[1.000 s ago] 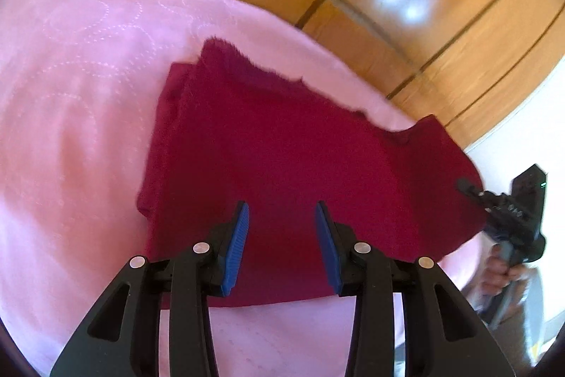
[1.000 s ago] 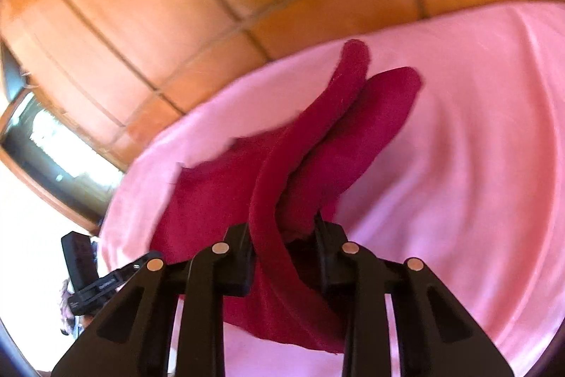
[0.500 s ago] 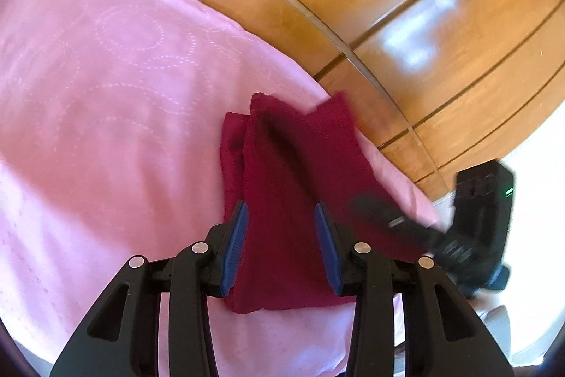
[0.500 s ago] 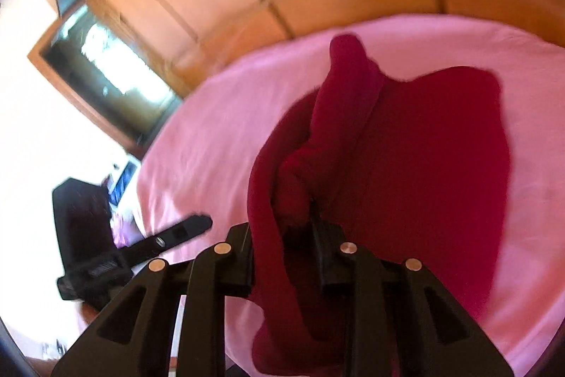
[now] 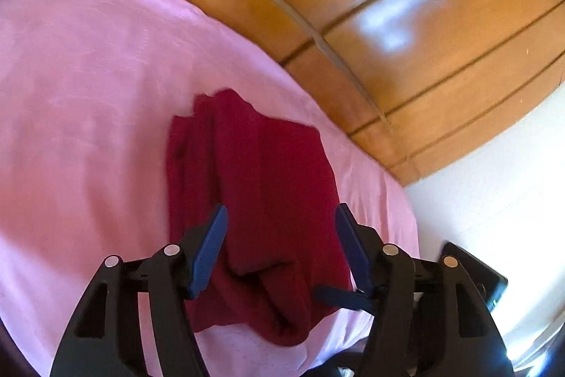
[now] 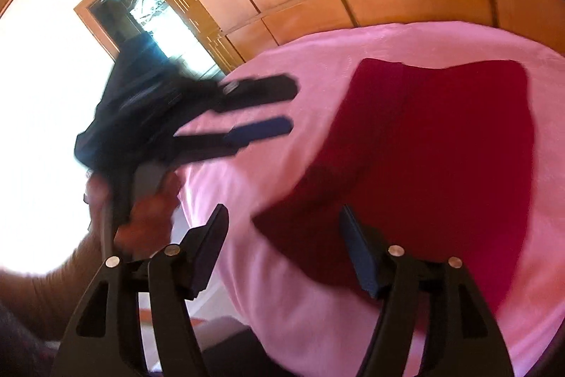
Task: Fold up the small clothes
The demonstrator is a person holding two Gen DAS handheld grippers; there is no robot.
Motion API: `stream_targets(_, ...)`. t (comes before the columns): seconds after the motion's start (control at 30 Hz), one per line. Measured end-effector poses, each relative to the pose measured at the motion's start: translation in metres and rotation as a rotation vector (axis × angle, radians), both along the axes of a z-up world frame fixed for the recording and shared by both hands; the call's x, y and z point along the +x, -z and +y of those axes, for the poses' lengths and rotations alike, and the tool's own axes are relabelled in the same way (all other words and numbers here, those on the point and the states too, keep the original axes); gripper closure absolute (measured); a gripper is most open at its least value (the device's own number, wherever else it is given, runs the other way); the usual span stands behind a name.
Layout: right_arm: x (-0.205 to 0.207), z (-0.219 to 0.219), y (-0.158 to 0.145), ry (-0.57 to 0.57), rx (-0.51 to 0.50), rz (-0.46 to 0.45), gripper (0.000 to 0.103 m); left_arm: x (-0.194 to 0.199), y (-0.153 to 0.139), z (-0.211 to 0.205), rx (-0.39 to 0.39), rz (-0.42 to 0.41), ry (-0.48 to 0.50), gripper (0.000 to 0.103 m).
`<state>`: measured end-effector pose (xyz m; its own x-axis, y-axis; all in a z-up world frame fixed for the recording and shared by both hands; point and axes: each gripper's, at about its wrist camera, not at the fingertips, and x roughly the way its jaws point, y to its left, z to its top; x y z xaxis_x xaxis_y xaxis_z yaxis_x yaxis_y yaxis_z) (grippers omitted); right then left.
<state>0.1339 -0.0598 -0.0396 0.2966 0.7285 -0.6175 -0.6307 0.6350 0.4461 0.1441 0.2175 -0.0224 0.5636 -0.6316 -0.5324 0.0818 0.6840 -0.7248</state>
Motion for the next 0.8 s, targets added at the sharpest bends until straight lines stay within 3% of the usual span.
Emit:
stream_targets(0.17, -0.009, -0.046, 0.002, 0.111, -0.036, -0.032, 0.035, 0.026, 0.019, -0.024, 0.084, 0.124, 0.024, 0.042)
stream_targets(0.27, -0.014, -0.065, 0.007, 0.159, -0.049, -0.03, 0.035, 0.027, 0.022, -0.037, 0.105, 0.119, 0.053, 0.061)
stream_targets(0.33, -0.013, -0.067, 0.011, 0.175, -0.059, -0.021, 0.037, 0.023, 0.015, -0.047, 0.19, 0.083, 0.051, 0.084)
stream_targets(0.4, -0.008, -0.06, 0.016, 0.174, -0.06, -0.017, 0.038, 0.021, 0.011, -0.052, 0.271, 0.057, 0.033, 0.091)
stream_targets(0.53, -0.019, -0.049, 0.026, 0.123, -0.048, 0.019, 0.038, 0.012, 0.015, -0.039, 0.376, 0.062, -0.011, 0.092)
stream_targets(0.67, -0.016, -0.024, 0.053, 0.099, -0.094, 0.073, 0.039, 0.012, 0.048, -0.032, 0.461, 0.102, -0.035, 0.092)
stream_targets(0.8, -0.017, -0.014, 0.054, 0.103, -0.138, 0.038, 0.039, 0.002, 0.035, -0.025, 0.452, 0.092, -0.107, 0.081)
